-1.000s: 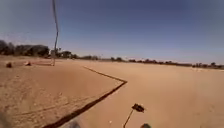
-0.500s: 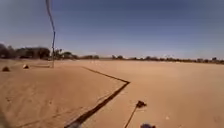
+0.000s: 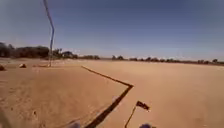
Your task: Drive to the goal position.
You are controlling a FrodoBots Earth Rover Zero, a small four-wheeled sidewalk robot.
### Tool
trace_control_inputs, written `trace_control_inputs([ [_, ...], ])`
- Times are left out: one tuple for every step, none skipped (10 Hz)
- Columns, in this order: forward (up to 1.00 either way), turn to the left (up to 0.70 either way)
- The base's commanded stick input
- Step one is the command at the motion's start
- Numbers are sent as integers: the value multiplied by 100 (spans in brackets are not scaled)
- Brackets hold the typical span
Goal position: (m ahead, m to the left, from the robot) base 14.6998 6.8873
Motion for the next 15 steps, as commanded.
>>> trace_control_inputs([
  [70, 0],
  [70, 0],
  [70, 0],
  [70, 6],
  [70, 15],
  [70, 35],
  [70, 35],
  [70, 35],
  [70, 4],
  [70, 0],
  [70, 0],
  [70, 0],
  [70, 0],
  [70, 0],
  [70, 0],
])
